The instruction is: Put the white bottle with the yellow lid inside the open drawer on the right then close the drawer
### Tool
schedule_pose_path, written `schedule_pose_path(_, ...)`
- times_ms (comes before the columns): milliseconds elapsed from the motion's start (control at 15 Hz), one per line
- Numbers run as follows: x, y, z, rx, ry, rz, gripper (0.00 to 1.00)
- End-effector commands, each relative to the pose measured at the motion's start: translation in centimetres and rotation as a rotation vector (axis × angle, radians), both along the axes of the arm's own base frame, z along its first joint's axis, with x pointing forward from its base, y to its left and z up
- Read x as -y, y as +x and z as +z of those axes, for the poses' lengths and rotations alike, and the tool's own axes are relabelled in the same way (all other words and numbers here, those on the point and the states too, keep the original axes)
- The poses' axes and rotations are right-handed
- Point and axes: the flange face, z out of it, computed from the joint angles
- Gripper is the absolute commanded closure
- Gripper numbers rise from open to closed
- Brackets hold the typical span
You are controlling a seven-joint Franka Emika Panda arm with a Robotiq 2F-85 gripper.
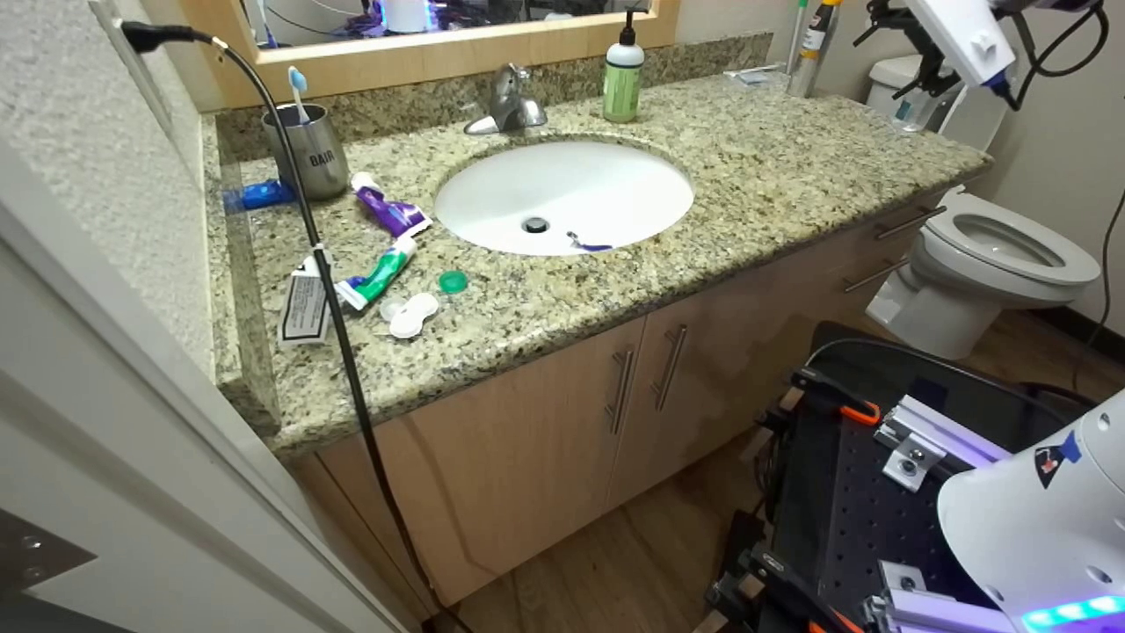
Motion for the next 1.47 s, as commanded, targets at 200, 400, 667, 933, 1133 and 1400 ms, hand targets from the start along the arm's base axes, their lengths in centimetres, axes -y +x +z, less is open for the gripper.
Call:
schedule_pose_path(200,-5.5,0.6,-5.5,0.002,0.187,0.01,0.0)
schedule_pose_path(400,-9.4,1.9,-8.8,0.01,0.313,0.048,0.0)
schedule_pose_path(667,-13.4,3.1,-12.0,0.047,0.467,0.097,0.0)
schedule_pose_path(933,-14.4,3.2,-12.4,0.063,0.503,0.095,0.0)
schedule_pose_path(1133,-14.5,3.2,-12.7,0.073,0.516,0.098,0.0)
schedule_pose_path(1400,-19.3,3.3,-14.6,0.118,0.688,0.091,0.0)
